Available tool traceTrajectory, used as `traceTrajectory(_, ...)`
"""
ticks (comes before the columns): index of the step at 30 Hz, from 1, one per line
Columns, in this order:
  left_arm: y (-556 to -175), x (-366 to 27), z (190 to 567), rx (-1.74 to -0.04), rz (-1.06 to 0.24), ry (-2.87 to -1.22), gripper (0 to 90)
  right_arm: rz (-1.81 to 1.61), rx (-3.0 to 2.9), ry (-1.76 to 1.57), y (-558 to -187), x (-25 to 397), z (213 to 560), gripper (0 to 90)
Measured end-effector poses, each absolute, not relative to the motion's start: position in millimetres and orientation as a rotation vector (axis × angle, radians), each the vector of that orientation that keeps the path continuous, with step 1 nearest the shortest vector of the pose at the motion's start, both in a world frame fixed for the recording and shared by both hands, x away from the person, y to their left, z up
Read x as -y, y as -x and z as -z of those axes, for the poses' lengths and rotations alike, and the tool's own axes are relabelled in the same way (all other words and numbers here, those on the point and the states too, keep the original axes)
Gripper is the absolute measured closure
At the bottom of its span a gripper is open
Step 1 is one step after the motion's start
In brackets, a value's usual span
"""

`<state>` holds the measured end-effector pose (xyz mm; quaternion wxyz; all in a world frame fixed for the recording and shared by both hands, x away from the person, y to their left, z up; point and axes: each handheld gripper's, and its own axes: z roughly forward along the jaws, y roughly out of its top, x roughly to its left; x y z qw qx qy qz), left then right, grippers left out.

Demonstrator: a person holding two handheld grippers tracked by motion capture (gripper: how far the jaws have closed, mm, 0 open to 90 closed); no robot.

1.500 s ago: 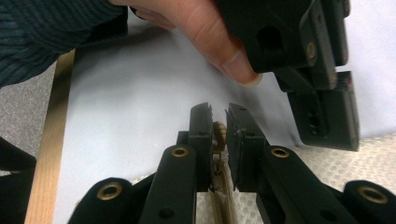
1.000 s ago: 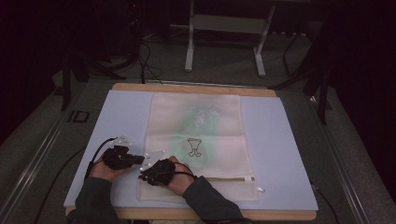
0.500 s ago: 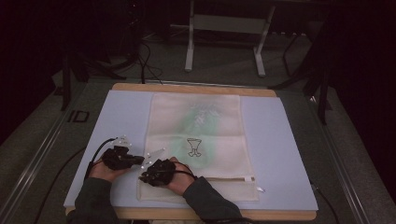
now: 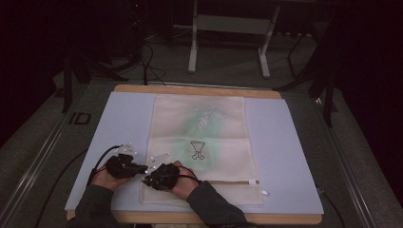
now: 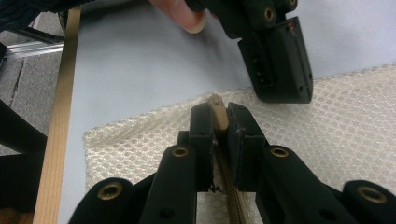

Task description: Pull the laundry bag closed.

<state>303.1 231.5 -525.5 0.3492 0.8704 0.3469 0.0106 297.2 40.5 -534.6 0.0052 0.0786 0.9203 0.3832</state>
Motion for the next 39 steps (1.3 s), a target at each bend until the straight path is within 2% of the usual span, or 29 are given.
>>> traceTrajectory(9,-301.0,-233.3,527.3,-0.943,0.03,-2.246,89.8,-1.193,-2.875,-0.249,-296.2,-40.6,534.4,81.2)
traceTrajectory(20,-294.7,-230.7,525.9,-0.967,0.017,-2.262,89.8,-1.204,-2.888,-0.256,-297.9,-40.4,534.6,80.8)
traceTrajectory(24,-295.6,-231.7,526.4,-0.971,0.027,-2.257,89.9,-1.197,-2.91,-0.262,-297.8,-41.2,533.5,76.8)
traceTrajectory(28,-295.7,-231.7,526.5,-0.969,0.026,-2.259,90.0,-1.17,-2.901,-0.255,-297.8,-43.1,532.2,81.6)
traceTrajectory(39,-296.3,-230.5,525.8,-0.965,0.025,-2.275,90.0,-1.108,-2.891,-0.19,-295.8,-40.0,528.7,82.2)
